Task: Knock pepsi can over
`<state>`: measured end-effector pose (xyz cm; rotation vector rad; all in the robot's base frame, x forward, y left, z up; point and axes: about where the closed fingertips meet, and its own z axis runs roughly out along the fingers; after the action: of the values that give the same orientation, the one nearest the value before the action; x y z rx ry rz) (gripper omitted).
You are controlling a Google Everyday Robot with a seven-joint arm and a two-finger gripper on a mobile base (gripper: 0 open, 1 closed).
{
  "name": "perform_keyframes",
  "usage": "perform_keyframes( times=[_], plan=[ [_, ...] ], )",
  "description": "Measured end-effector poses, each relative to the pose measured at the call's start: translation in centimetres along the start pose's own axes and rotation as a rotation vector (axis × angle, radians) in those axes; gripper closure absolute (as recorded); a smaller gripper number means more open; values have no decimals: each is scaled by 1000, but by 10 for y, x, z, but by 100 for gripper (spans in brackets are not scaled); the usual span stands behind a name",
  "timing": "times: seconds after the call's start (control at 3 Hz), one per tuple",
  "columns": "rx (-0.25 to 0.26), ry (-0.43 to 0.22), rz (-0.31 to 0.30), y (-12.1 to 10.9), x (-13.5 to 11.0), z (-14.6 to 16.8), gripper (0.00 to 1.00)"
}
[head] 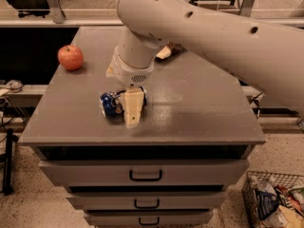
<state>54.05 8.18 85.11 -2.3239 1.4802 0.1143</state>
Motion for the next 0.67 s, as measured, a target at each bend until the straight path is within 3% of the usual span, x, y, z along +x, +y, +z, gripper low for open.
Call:
perform_keyframes(
  times=[0.33, 0.67],
  plan=[
    [-5, -5, -3, 2, -1, 1, 0],
    [5, -84, 50, 2, 2, -6, 0]
  ],
)
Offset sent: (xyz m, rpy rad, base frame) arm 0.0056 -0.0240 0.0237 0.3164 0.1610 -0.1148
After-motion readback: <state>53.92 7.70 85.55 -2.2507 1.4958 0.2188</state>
